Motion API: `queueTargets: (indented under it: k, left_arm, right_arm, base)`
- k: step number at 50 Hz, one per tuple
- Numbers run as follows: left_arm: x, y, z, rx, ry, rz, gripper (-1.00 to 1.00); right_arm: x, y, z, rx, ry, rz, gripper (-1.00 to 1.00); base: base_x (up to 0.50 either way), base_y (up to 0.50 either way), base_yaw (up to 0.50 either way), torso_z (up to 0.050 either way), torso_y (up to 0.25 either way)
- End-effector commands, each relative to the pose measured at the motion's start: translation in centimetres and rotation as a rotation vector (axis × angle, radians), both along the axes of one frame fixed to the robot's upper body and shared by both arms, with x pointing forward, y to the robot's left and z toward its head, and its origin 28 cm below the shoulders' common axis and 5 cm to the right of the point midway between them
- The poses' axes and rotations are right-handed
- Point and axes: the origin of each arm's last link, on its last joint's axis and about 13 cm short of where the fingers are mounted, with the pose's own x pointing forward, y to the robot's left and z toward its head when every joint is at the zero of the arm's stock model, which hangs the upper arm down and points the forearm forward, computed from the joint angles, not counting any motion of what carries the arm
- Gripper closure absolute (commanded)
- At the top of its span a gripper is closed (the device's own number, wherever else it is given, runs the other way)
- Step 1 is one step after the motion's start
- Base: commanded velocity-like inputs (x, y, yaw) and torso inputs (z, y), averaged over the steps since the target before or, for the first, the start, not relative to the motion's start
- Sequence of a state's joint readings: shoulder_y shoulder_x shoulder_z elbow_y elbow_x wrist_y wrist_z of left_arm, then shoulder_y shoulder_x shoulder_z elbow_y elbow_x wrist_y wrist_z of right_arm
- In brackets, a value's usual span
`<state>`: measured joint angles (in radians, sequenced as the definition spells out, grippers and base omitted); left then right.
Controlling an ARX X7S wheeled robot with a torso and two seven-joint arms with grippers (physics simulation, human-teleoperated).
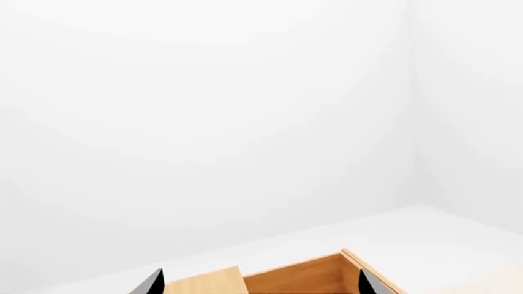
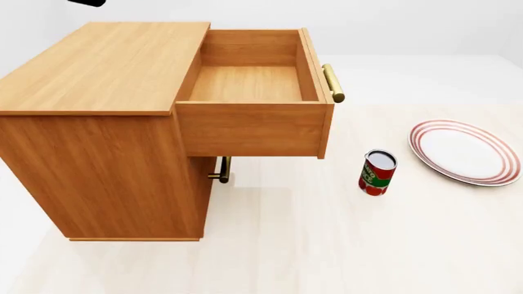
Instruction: Put the bowl in the top drawer of the cabinet.
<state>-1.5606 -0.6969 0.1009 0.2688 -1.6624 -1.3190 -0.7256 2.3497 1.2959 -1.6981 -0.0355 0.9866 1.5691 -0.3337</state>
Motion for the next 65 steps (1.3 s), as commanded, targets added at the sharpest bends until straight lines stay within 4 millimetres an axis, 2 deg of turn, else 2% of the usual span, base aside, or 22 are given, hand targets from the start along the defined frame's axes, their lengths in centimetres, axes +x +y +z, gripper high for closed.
queueTargets:
  k: [1,12,25,34,42,50,65]
  left_arm:
    - [0.0,0.0,-0.1,-0.001,0.004,0.003,-1.0]
    - [0.1,0.0,-0.3,-0.005,0.007,0.003,-1.0]
    - [0.1,0.1,-0.4,-0.006,0.008,0.007,-1.0]
    - [0.3,0.0,-0.5,-0.008,0.01,0.007,-1.0]
    - [0.3,0.1,-0.7,-0.013,0.012,0.009,-1.0]
    - [0.4,0.2,-0.8,-0.016,0.016,0.012,-1.0]
    - [0.3,0.0,-0.9,-0.014,0.015,0.009,-1.0]
  right_arm:
    - [-0.7,0.5,-2.9,-0.011,0.091,-0.017,-1.0]
    - [-1.1,1.7,-4.5,-0.013,0.118,-0.043,-1.0]
    - [-0.8,1.4,-7.5,-0.012,0.137,-0.075,-1.0]
    - [0.0,1.2,-10.2,-0.082,0.144,-0.086,-1.0]
    - [1.3,1.7,-13.4,-0.123,0.153,-0.09,-1.0]
    - [2.0,2.1,-15.7,-0.128,0.175,-0.089,-1.0]
    - [0.0,1.0,-18.7,-0.118,0.265,-0.15,-1.0]
  base:
    - [0.0,0.0,0.0,0.0,0.0]
    - [0.0,0.0,0.0,0.0,0.0]
    - [0.0,0.0,0.0,0.0,0.0]
    - [0.0,0.0,0.0,0.0,0.0]
    - [0.0,0.0,0.0,0.0,0.0]
    - [0.0,0.0,0.0,0.0,0.0]
    - [0.0,0.0,0.0,0.0,0.0]
